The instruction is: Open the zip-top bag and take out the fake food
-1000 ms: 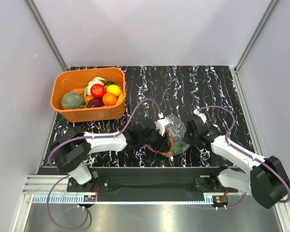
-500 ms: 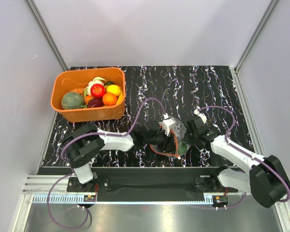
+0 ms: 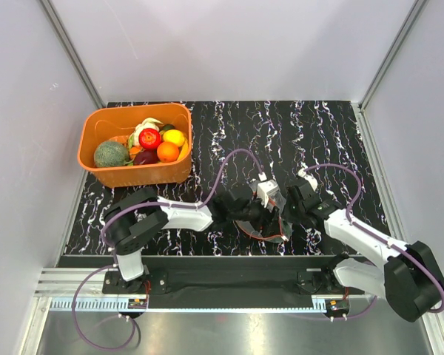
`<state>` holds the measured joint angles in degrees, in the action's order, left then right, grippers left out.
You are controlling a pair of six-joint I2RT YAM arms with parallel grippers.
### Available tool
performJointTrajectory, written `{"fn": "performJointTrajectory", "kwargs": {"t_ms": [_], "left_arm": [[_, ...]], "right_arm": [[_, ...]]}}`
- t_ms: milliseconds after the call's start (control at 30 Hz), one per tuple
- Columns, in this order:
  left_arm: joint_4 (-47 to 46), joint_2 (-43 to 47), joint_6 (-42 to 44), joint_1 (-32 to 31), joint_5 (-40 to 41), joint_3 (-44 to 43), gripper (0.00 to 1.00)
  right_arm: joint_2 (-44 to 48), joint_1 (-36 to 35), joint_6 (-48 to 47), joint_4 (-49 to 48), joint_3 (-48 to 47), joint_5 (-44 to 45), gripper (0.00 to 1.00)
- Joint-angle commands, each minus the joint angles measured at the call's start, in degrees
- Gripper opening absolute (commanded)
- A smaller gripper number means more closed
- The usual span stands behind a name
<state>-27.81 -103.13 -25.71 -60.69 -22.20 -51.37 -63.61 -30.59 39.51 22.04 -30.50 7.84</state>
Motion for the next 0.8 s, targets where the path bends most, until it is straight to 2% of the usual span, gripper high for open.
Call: {"fn": "performJointTrajectory", "kwargs": {"t_ms": [0, 333, 500, 600, 633, 733, 767], "left_arm": [[-0.50, -1.11, 2.77, -1.54, 3.90, -3.29, 0.85], [9.17, -2.60, 7.87, -5.93, 10.41, -6.45, 0.89], [11.12, -0.76, 9.19, -6.73, 12.00, -3.92, 0.88], [10.68, -0.14, 9.98, -6.73, 10.78, -2.15, 0.78], [10.67, -0.40, 10.07, -6.73, 10.68, -1.89, 0.65], [11.46, -1.02, 10.42, -6.73, 10.07, -1.80, 0.52], [11.64, -1.11, 10.51, -6.73, 9.89, -1.80, 0.45]], "right_arm": [[2.18, -0.09, 0.92, -0.60, 0.18, -0.98, 0.00], [2.88, -0.09, 0.92, -0.33, 0.53, -0.63, 0.00], [2.01, -0.09, 0.66, -0.07, -0.08, -0.54, 0.00], [2.61, -0.09, 0.66, 0.46, 0.00, -0.28, 0.00], [2.88, -0.09, 0.83, 0.46, 0.09, -0.02, 0.00], [3.58, -0.09, 0.31, 0.81, 0.18, 0.60, 0.00], [3.41, -0.09, 0.22, 1.33, 0.01, 0.78, 0.00]]}}
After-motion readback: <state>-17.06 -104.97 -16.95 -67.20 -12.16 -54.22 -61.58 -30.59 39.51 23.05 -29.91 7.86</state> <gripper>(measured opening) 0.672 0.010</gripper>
